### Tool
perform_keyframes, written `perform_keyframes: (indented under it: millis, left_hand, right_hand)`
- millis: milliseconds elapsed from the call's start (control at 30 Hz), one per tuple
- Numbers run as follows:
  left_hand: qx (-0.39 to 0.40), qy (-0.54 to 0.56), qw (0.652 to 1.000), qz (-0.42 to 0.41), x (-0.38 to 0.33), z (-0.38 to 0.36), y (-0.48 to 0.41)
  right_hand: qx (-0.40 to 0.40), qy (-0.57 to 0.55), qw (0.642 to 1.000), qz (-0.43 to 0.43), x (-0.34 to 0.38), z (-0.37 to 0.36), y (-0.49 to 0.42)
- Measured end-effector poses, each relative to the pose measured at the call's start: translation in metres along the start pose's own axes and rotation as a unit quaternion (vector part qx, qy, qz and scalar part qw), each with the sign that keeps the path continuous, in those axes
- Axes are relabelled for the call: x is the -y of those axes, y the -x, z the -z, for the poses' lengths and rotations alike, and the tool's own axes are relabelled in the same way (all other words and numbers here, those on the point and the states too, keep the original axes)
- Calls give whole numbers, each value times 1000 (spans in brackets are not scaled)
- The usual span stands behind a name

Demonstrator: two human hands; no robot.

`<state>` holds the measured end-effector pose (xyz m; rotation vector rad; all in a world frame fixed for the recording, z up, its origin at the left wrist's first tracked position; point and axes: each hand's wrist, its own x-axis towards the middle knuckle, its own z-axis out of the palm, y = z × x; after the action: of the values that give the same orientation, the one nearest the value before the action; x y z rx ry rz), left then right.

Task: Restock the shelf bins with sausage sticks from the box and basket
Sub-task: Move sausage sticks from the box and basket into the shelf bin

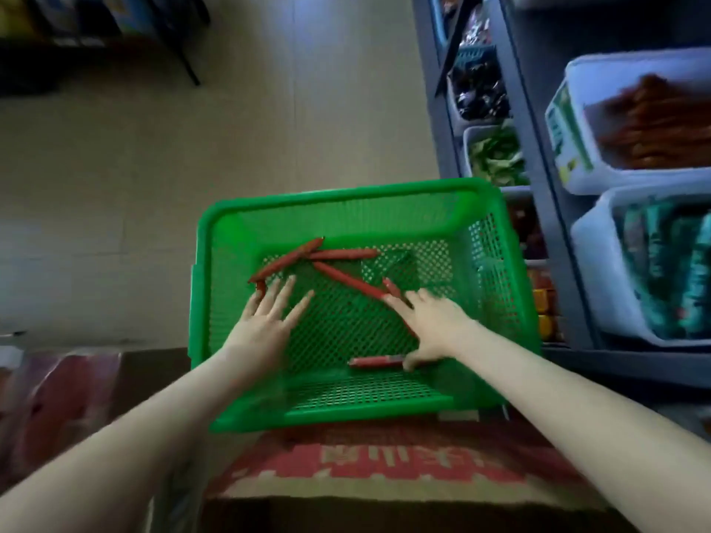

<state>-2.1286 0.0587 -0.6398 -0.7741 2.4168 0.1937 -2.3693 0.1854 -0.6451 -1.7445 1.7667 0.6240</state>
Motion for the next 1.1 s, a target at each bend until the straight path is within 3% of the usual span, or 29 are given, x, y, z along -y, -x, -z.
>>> perform_keyframes:
  millis: [133,400,500,767,900,1000,1100]
  left_hand:
    - [40,8,999,35,9,-20,-38]
    - [32,33,994,94,16,-3,-81]
    - [-4,-5,996,88,17,5,-86]
    - [-37,35,994,95,16,9,-98]
    - [-30,45,996,69,15,11,-98]
    - [-29,-20,999,7,10,10,-94]
    - [-42,-20,998,-46,5,5,-85]
  right_hand:
    - [17,48,997,60,0,-11,-26]
    - [-45,-72,992,98,1,-18,-46]
    - [-67,-103,986,112,-1,-20,-45]
    - [-122,-48,991,32,-16,-17,-49]
    - [-196,-25,980,-1,-26,-23,-50]
    - [-247,1,969,-11,-26,-27,-52]
    - [-292,33,956,0,-21,-23,-53]
